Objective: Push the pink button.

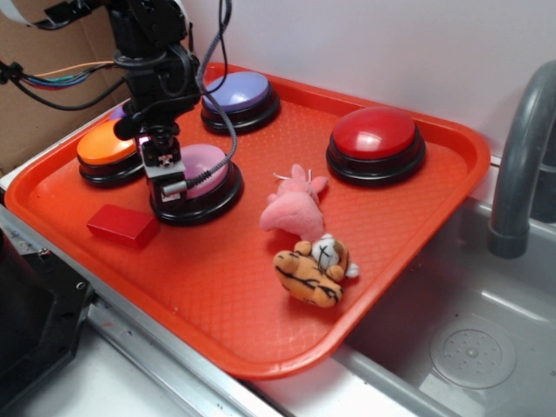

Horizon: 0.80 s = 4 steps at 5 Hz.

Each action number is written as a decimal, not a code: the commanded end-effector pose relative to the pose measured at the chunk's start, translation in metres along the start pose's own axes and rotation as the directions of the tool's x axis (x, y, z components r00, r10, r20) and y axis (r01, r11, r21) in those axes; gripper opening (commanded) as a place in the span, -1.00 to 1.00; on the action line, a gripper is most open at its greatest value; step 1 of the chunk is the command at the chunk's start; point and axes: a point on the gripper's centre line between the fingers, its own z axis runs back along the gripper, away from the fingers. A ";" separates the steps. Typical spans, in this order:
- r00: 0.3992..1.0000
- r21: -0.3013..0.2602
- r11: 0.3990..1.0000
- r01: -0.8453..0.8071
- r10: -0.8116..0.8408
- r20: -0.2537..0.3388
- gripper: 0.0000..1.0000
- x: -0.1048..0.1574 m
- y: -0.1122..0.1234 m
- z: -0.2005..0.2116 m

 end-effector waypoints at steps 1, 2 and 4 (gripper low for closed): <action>0.999 -0.021 1.000 -0.021 0.021 0.033 1.00 0.007 0.001 -0.003; 0.990 -0.002 0.994 -0.111 0.111 0.091 1.00 -0.016 0.007 0.046; 0.980 -0.007 0.987 -0.160 0.160 0.120 1.00 -0.028 0.007 0.078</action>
